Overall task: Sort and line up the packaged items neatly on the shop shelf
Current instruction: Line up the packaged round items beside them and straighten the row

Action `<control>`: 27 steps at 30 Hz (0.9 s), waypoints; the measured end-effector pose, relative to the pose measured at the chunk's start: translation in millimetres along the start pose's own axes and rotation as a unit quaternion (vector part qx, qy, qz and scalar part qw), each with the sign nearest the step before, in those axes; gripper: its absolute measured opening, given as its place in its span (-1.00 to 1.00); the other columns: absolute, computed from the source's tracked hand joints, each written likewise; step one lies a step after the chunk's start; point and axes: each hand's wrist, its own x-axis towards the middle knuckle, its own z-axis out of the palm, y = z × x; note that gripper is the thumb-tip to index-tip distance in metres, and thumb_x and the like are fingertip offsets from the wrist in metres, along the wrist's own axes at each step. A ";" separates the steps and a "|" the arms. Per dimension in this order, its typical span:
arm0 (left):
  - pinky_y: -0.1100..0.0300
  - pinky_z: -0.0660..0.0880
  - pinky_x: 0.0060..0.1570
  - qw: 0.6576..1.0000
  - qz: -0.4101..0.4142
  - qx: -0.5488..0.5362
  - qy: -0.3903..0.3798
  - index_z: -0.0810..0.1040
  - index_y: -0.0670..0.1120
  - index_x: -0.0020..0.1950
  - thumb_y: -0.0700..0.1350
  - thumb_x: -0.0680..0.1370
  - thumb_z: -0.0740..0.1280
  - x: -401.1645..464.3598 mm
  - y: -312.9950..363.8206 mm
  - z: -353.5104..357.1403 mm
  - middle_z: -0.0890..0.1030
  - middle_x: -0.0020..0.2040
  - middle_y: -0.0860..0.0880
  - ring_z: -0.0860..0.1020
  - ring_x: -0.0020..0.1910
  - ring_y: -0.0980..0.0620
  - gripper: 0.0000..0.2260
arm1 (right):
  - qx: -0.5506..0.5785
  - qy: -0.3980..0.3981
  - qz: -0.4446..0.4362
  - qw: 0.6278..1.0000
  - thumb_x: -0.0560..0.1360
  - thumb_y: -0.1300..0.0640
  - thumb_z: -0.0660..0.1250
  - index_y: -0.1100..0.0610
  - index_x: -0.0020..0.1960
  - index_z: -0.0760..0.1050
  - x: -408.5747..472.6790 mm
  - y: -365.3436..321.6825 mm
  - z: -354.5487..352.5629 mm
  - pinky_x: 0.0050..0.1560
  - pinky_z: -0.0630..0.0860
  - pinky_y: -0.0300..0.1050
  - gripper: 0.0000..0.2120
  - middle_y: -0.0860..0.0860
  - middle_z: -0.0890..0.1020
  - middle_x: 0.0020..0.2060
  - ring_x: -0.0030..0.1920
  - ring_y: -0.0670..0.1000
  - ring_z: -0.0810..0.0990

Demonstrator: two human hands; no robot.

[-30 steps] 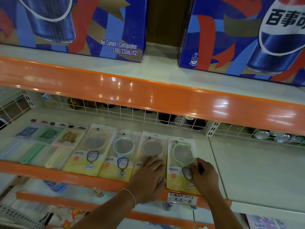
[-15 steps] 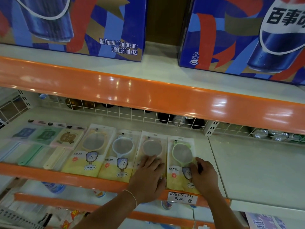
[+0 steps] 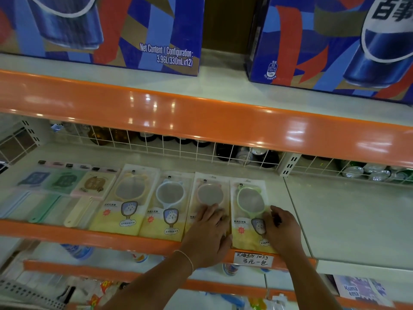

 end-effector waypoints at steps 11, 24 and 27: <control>-0.13 0.04 0.50 1.000 0.000 0.004 -0.015 0.42 -0.09 0.36 0.13 0.61 -0.01 0.6 0.1 1.1 0.43 0.37 -0.07 0.16 0.50 -0.10 -0.53 | 0.040 0.032 0.054 0.997 0.51 0.13 0.32 0.12 0.18 0.58 -3.5 -2.3 -1.6 -0.05 0.43 -0.17 -0.75 0.02 0.63 -0.05 -0.09 -0.01 0.54; -0.07 0.25 0.44 0.994 -0.058 -0.057 0.071 0.55 -0.07 0.21 0.01 0.61 0.12 -6.2 4.5 -7.9 0.54 0.27 -0.06 0.38 0.38 -0.07 -0.69 | 0.256 0.093 0.169 0.947 0.50 0.17 0.32 0.07 -0.03 0.63 -8.1 -3.0 -20.3 -0.03 0.49 -0.09 -0.88 0.00 0.66 -0.14 -0.11 0.01 0.59; -0.03 0.24 0.42 0.991 -0.066 -0.061 0.100 0.54 -0.06 0.14 -0.03 0.61 0.17 -19.0 10.9 -12.8 0.55 0.17 -0.04 0.42 0.29 -0.05 -0.77 | 0.268 0.074 0.173 0.945 0.50 0.15 0.33 0.08 -0.02 0.64 -8.1 -2.1 -21.2 0.00 0.50 -0.07 -0.87 0.01 0.66 -0.12 -0.10 0.02 0.59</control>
